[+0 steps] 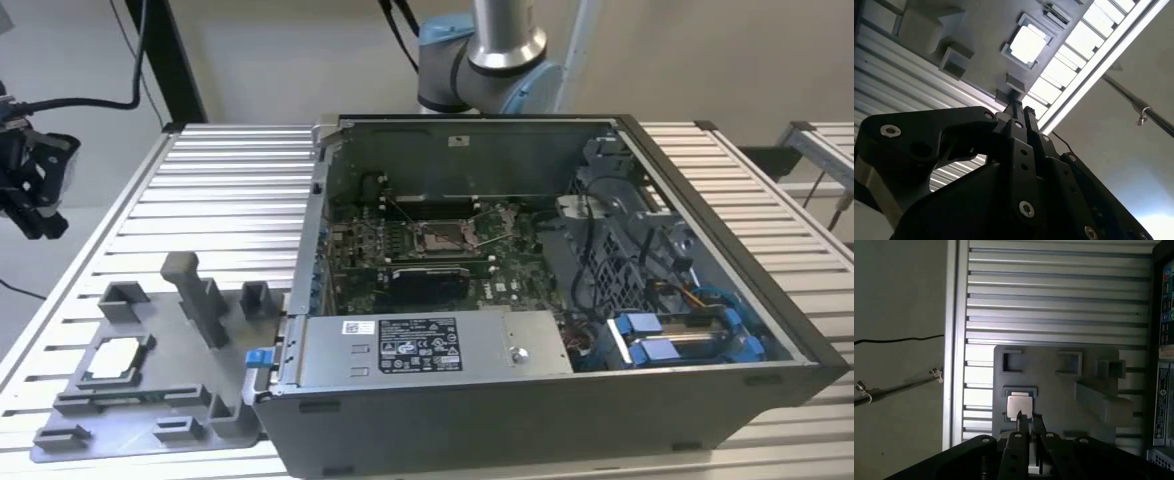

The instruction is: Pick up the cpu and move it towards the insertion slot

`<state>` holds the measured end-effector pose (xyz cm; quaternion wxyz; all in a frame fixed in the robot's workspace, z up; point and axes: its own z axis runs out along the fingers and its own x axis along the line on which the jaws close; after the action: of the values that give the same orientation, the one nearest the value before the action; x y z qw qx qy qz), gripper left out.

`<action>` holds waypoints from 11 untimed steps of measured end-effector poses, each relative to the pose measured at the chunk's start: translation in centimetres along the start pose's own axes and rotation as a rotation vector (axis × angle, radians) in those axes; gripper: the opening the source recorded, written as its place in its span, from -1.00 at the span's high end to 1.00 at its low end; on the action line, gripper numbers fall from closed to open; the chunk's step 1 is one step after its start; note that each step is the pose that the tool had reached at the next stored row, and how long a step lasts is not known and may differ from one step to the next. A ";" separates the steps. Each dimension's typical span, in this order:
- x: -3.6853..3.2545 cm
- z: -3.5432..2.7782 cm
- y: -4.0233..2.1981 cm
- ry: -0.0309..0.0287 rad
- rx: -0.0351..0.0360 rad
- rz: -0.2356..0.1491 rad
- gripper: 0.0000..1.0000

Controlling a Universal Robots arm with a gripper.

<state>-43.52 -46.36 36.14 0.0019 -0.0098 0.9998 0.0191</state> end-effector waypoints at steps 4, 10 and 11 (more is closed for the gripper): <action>-0.01 -0.01 0.00 0.0020 0.0000 0.000 -1.00; -0.01 0.11 -0.01 0.0019 0.0000 0.000 -1.00; 0.00 0.16 -0.01 0.0020 0.0000 0.000 -1.00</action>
<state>-43.52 -46.37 35.97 0.0010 -0.0099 0.9998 0.0191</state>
